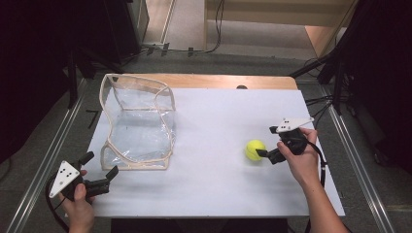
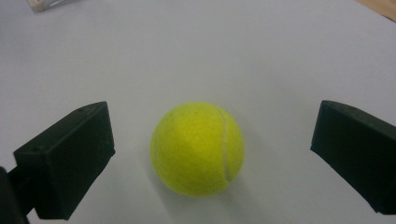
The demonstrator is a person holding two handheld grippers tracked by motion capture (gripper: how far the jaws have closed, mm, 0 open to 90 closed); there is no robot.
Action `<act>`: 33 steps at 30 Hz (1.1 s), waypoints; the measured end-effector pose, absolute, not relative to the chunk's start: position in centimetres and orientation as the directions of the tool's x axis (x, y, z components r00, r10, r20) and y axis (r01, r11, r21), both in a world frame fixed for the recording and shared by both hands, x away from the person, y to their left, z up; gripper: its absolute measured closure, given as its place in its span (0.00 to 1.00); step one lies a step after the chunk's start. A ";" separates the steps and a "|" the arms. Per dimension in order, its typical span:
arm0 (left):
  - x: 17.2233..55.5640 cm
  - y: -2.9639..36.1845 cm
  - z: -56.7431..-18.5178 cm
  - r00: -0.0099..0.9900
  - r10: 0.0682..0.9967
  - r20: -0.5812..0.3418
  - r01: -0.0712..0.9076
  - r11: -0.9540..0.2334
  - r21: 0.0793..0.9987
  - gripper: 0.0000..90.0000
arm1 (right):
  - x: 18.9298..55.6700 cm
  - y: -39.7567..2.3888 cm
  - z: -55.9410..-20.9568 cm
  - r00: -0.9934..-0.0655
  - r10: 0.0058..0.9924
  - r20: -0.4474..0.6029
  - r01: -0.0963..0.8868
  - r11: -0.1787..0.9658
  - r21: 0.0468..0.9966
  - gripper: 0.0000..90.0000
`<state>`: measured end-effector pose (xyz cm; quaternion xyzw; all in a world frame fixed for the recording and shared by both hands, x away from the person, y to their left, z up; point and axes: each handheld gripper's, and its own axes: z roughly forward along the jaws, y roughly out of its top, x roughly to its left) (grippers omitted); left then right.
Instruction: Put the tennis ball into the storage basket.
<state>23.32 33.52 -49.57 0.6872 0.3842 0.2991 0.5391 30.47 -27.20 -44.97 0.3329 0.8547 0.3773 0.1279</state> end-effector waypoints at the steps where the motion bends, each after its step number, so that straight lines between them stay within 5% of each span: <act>1: 23.3 33.5 -49.6 0.526 0.851 -0.003 0.206 -0.124 0.971 0.00 | 30.6 -27.1 -45.0 -0.748 0.663 0.032 0.475 0.500 0.724 0.00; 33: 23.3 33.6 -49.6 0.530 0.848 -0.009 0.202 -0.116 0.972 0.00 | 33.1 -23.6 -46.6 -0.774 0.631 0.043 0.553 0.643 0.531 0.00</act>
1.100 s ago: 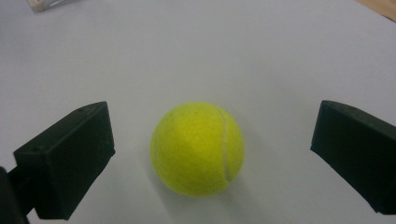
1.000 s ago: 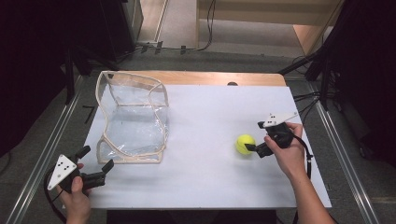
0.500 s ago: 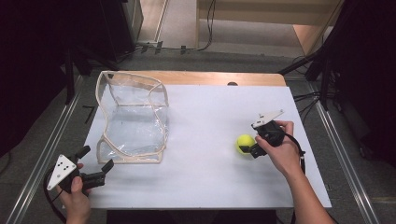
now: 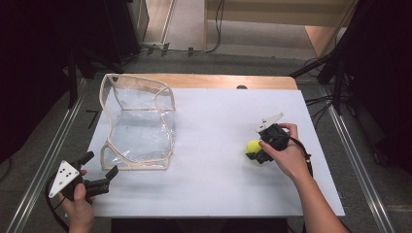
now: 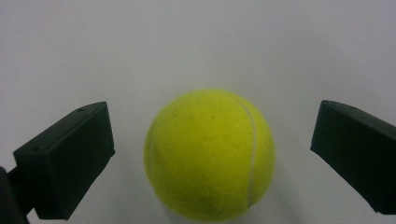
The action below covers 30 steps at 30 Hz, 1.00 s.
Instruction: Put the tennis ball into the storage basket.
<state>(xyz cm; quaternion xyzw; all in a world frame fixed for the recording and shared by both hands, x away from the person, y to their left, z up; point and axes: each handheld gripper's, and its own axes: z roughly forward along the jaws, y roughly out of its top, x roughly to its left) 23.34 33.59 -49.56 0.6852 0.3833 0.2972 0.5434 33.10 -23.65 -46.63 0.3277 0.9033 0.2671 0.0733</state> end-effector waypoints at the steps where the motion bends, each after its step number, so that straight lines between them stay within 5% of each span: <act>1: 23.3 33.6 -49.6 0.531 0.848 -0.008 0.202 -0.117 0.972 0.00 | 33.2 -23.6 -46.7 -0.777 0.628 0.043 0.555 0.650 0.520 0.00; 30: 23.4 33.6 -49.5 0.540 0.842 -0.009 0.205 -0.121 0.971 0.00 | 34.4 -22.0 -47.7 -0.791 0.609 0.055 0.595 0.746 0.300 0.00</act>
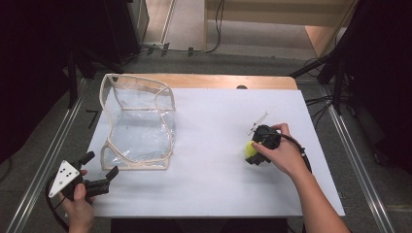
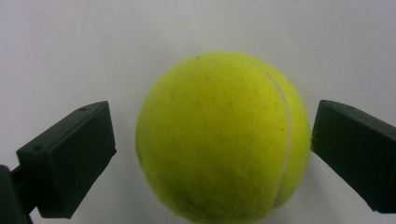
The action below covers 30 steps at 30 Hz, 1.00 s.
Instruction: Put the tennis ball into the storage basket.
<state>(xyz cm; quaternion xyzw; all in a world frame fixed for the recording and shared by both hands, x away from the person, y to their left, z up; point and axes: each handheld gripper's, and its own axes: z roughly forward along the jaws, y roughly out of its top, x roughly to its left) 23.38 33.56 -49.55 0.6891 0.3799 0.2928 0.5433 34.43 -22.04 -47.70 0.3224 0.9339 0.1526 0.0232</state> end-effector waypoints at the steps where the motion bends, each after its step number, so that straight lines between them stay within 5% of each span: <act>1: 23.4 33.6 -49.5 0.540 0.841 -0.010 0.205 -0.121 0.971 0.00 | 34.4 -22.0 -47.7 -0.787 0.615 0.047 0.599 0.744 0.297 0.07; 8: 23.4 33.6 -49.5 0.542 0.840 -0.015 0.204 -0.115 0.972 0.00 | 34.6 -21.8 -47.9 -0.783 0.621 0.040 0.603 0.742 0.292 0.24; 30: 23.4 33.6 -49.5 0.545 0.838 -0.014 0.205 -0.117 0.972 0.00 | 35.0 -20.3 -46.7 -0.809 0.586 0.046 0.571 0.764 0.300 0.25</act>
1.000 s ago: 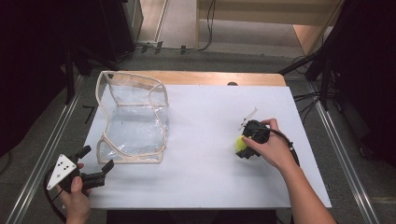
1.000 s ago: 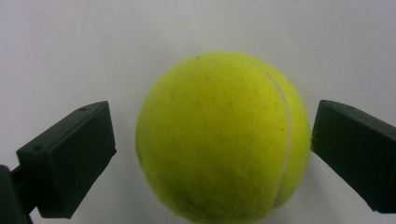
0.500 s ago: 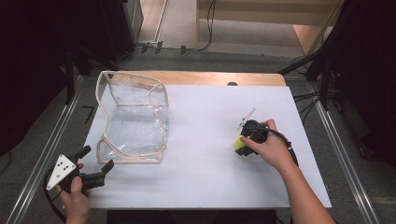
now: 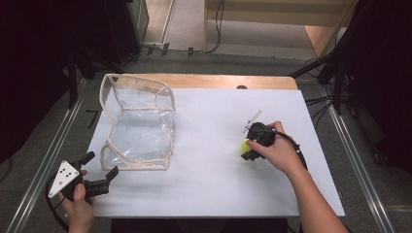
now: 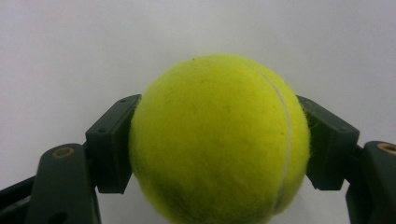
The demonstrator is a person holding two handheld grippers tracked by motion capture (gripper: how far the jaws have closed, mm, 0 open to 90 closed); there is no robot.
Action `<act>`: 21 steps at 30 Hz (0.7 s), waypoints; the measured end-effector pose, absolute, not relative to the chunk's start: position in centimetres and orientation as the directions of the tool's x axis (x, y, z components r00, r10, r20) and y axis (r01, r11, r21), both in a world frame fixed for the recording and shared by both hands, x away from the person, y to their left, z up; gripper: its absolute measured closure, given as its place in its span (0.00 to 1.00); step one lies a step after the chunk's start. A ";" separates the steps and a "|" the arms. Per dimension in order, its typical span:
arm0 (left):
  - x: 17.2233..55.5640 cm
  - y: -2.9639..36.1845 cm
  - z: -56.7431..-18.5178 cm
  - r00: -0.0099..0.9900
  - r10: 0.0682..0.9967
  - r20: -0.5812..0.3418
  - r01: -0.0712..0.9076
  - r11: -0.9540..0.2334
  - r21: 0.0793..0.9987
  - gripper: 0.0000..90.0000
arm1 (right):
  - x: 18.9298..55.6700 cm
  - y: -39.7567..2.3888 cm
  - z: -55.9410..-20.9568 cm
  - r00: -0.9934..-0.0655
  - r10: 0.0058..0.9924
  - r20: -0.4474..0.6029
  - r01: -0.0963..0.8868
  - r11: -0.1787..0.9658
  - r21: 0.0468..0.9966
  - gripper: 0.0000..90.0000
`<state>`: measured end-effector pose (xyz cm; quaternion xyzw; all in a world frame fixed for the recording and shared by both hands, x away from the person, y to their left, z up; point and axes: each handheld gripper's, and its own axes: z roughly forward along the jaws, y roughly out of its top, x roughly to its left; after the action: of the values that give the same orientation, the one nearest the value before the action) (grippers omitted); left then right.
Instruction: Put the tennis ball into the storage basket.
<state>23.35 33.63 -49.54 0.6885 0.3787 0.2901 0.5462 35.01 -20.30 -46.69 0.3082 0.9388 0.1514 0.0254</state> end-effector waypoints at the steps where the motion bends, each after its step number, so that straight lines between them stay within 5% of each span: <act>1: 23.4 33.6 -49.5 0.546 0.838 -0.015 0.204 -0.116 0.972 0.00 | 35.0 -20.2 -46.6 -0.808 0.587 0.047 0.573 0.764 0.296 0.25; 21: 23.3 33.7 -49.5 0.546 0.838 -0.018 0.206 -0.113 0.972 0.00 | 35.6 -16.4 -44.2 -0.854 0.518 0.046 0.504 0.805 0.313 0.25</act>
<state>23.34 33.67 -49.53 0.6879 0.3791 0.2888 0.5473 35.59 -16.41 -44.15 0.2691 0.9497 0.1589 0.0210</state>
